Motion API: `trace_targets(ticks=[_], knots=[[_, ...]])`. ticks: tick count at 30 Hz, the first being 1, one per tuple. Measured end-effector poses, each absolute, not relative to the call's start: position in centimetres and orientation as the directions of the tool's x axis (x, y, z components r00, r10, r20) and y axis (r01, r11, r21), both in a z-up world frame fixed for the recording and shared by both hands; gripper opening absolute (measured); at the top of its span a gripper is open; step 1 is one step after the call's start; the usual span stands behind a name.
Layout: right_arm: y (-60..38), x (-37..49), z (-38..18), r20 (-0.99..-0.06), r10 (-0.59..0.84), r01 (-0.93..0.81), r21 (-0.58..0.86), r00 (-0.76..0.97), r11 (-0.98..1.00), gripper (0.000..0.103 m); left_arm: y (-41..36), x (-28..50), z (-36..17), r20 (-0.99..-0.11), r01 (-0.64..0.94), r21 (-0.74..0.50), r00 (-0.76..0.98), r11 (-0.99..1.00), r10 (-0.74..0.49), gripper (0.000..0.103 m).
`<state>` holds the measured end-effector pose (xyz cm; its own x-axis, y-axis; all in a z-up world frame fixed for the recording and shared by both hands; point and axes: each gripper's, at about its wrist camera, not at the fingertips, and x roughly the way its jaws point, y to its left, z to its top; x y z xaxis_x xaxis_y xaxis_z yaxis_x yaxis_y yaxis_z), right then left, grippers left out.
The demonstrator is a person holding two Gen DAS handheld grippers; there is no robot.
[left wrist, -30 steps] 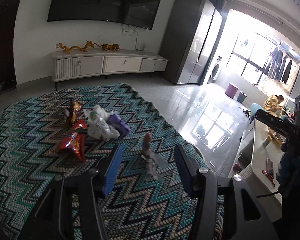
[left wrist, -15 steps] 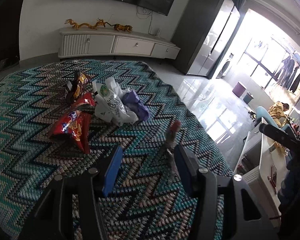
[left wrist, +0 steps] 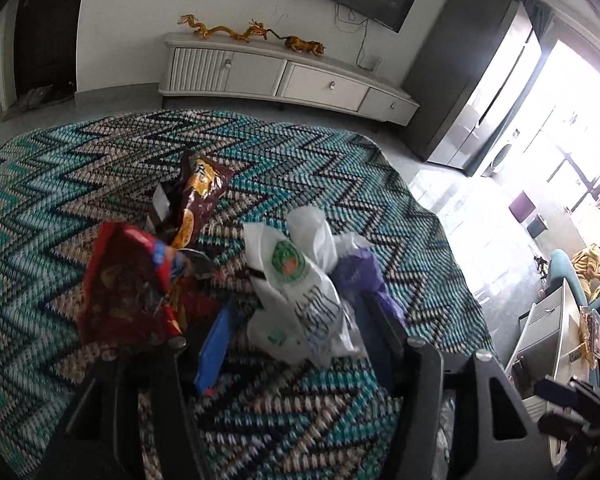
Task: Collect trash
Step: 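Grasp the clear plastic bottle wrapper with the right tool while the left tool grasps the white printed bag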
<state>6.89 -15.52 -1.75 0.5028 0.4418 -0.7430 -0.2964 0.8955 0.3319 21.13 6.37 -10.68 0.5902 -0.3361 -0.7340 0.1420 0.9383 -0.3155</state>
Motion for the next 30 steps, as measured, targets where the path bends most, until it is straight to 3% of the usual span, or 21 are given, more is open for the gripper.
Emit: trace_targets(ticks=[4,6,9,18,20,21,30], knots=[[-13.7,8.2,-3.5,-0.762,0.466,-0.328,0.344,0.450,0.880,0.041,5.8,21.5,-11.8,-0.758,0.152,-0.302,0.560,0.941,-0.333,0.056],[-13.0,8.7,-4.3,-0.770,0.472,-0.334,0.351,0.428,0.875,0.041,5.7,21.2,-12.2,-0.750,0.175,-0.329,0.548,0.928,-0.369,0.043],[-12.3,9.3,-5.4,-0.780,0.477,-0.334,0.359,0.405,0.871,0.041,5.8,20.4,-12.3,-0.736,0.197,-0.345,0.550,0.918,-0.395,0.036],[-10.7,10.6,-7.6,-0.808,0.458,-0.328,0.347,0.372,0.879,0.041,5.8,15.9,-11.4,-0.701,0.274,-0.384,0.535,0.882,-0.471,0.035],[-10.6,10.7,-8.1,-0.814,0.449,-0.324,0.340,0.368,0.883,0.032,5.9,14.7,-11.0,-0.695,0.290,-0.367,0.547,0.884,-0.468,0.035],[-10.5,10.6,-8.2,-0.816,0.444,-0.325,0.333,0.371,0.885,0.022,5.9,14.3,-10.7,-0.693,0.290,-0.362,0.552,0.886,-0.464,0.034],[-11.6,7.7,-6.1,-0.786,0.468,-0.325,0.354,0.404,0.877,0.018,8.8,10.2,-8.9,-0.676,0.253,-0.336,0.606,0.907,-0.420,0.034]])
